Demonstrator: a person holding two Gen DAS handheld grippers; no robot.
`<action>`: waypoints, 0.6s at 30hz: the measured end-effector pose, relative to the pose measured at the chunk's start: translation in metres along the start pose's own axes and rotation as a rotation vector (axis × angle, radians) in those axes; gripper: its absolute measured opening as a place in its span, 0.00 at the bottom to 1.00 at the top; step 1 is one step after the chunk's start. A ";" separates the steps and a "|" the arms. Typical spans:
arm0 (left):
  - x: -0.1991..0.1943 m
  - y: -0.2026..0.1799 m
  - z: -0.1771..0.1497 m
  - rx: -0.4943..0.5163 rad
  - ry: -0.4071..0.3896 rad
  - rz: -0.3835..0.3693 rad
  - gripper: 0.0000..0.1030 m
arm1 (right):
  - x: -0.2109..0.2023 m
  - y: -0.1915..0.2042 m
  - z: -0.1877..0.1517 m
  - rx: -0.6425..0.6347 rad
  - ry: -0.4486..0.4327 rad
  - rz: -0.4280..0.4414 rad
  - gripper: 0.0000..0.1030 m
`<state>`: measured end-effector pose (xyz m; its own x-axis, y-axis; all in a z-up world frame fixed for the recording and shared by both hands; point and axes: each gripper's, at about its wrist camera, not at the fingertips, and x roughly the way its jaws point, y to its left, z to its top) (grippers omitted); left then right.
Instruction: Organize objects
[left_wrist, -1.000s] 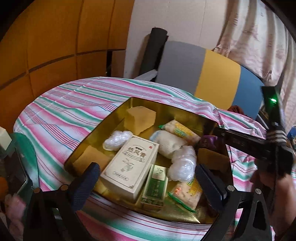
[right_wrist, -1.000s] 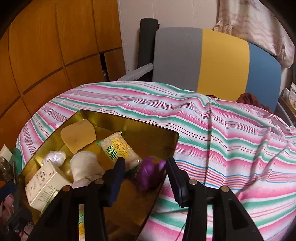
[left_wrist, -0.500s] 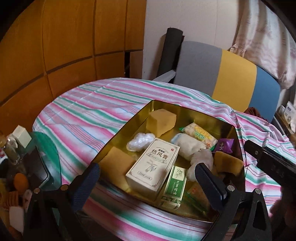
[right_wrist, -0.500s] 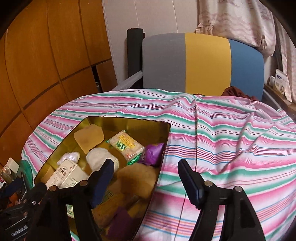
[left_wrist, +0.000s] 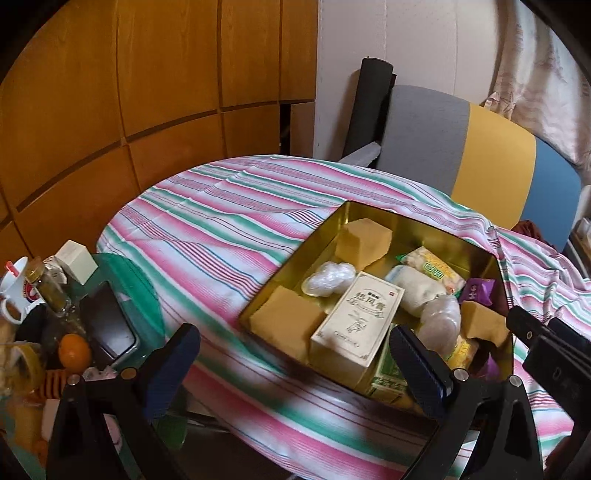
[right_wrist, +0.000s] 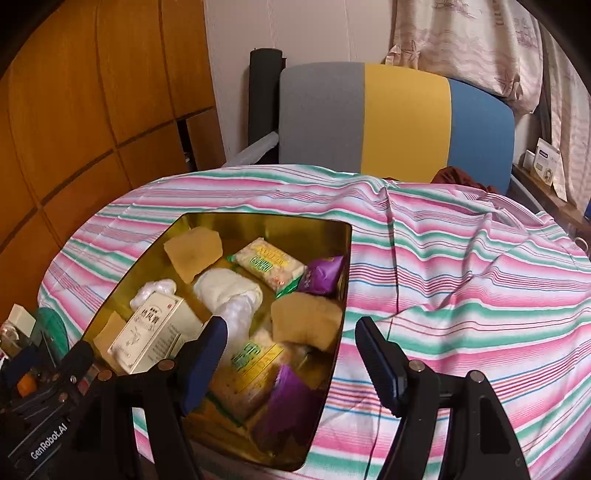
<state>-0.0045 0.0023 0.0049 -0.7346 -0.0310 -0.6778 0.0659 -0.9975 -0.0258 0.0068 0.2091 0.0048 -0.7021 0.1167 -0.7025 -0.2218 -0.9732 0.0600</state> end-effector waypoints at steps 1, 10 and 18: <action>0.000 0.001 0.000 0.000 0.006 0.000 1.00 | -0.001 0.001 -0.001 0.002 -0.001 0.003 0.71; -0.004 0.000 0.003 0.026 0.025 0.035 1.00 | -0.014 0.005 -0.006 0.044 -0.001 0.022 0.71; -0.004 -0.003 0.008 0.090 0.084 0.024 1.00 | -0.012 0.005 -0.013 0.065 0.025 0.016 0.72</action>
<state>-0.0075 0.0054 0.0137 -0.6740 -0.0536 -0.7367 0.0193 -0.9983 0.0550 0.0230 0.1998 0.0041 -0.6890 0.0951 -0.7185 -0.2545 -0.9600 0.1169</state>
